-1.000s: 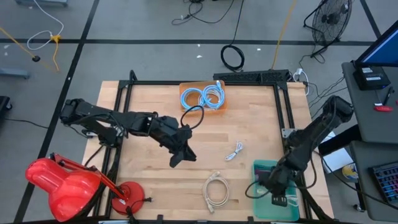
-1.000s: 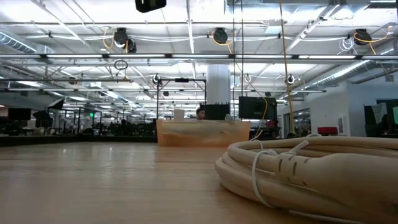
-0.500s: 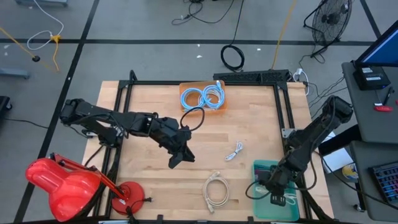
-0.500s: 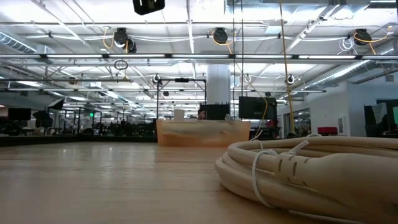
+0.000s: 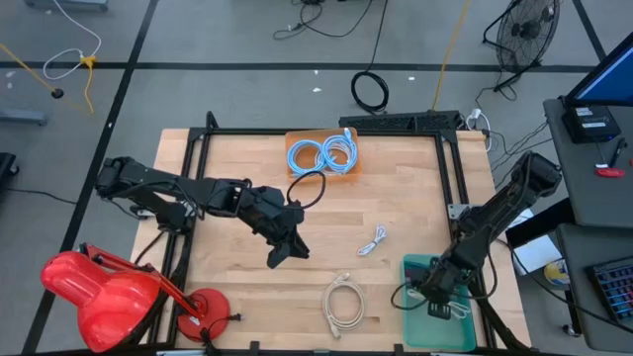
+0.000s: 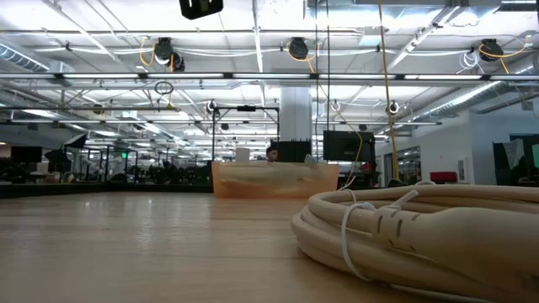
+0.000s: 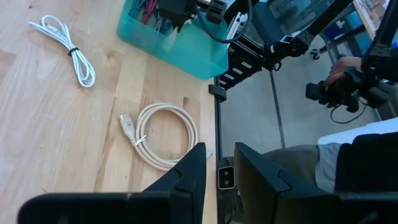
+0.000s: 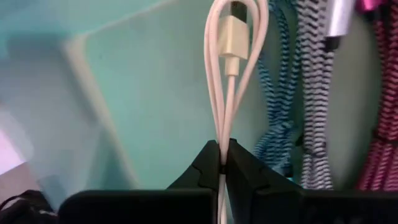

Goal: Pick & Place USB Port
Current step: Put the small yellow charger cable into the green bin

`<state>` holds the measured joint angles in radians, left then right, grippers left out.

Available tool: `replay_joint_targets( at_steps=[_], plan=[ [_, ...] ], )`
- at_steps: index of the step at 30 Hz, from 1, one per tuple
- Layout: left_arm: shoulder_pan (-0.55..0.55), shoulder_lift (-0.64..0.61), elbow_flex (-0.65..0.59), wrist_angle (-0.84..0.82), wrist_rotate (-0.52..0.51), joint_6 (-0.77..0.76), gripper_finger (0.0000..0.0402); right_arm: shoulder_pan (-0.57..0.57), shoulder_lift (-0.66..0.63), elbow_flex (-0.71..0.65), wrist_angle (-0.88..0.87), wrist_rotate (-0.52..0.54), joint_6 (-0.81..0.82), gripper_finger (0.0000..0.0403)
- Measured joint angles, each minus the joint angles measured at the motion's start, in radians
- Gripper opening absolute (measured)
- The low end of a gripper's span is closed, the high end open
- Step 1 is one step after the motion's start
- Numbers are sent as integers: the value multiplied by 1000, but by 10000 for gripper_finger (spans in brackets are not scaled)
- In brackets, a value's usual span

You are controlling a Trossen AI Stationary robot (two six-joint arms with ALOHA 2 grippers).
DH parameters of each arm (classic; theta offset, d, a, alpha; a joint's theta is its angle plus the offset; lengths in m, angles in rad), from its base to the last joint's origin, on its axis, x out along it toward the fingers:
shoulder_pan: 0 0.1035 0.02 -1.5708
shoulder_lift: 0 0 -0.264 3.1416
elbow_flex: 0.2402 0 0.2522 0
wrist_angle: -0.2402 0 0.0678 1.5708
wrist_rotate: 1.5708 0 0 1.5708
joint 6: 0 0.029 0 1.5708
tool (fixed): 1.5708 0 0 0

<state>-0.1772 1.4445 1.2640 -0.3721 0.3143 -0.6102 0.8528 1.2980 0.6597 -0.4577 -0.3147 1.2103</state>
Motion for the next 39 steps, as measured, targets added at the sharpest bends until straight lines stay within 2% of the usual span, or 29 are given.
replay_joint_targets(
  at_steps=[6,14,25,31,35,39],
  plan=[
    [0,0,0,-9,1,0,85,2,0,-73,147,-25,38,0],
    [0,0,0,-48,0,6,85,2,0,-76,156,-30,65,4],
    [0,0,0,-49,-24,23,85,-2,0,-76,219,-31,140,89],
    [0,0,0,-47,-28,26,85,-2,0,-76,218,-31,140,116],
    [0,0,0,-49,-28,26,85,-2,0,-76,266,-73,159,118],
    [0,0,0,-51,-28,29,85,0,0,-75,318,-153,166,98]
  ],
)
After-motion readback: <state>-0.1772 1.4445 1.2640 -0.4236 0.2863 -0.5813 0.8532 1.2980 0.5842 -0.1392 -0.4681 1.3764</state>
